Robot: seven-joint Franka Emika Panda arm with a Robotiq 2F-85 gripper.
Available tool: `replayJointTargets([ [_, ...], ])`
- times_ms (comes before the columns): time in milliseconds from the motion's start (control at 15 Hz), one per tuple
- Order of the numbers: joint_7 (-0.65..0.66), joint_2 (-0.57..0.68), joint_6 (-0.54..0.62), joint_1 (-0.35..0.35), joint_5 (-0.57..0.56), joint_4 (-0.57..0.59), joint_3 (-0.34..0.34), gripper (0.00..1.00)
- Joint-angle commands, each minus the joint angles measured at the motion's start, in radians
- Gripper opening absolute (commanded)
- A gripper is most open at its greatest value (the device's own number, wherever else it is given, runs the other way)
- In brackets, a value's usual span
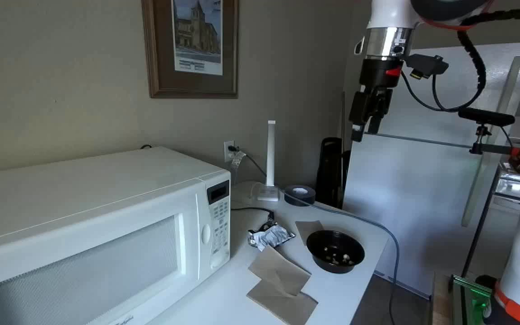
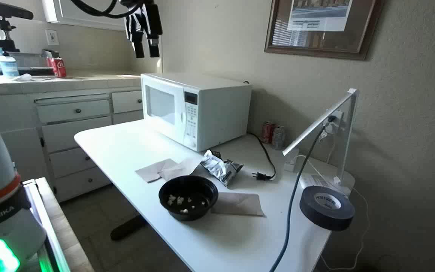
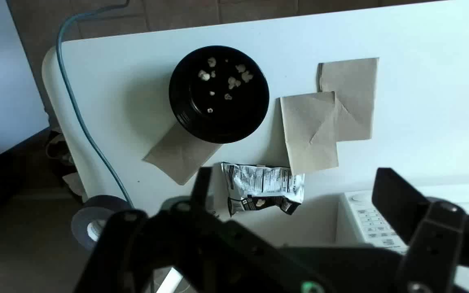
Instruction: Pour the contents of the black bowl onto the brown paper
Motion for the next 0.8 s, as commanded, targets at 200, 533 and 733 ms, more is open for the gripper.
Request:
replayJointTargets([
  [200,0.005,0.001,-0.002,0.008,-0.004,0.002,-0.005,1.0],
  [533,0.005,0.001,-0.002,0.008,-0.004,0.002,-0.005,1.0],
  [733,0.031,0.079,0.065,-0.028,-0.047,-0.026,-0.009,1.0],
])
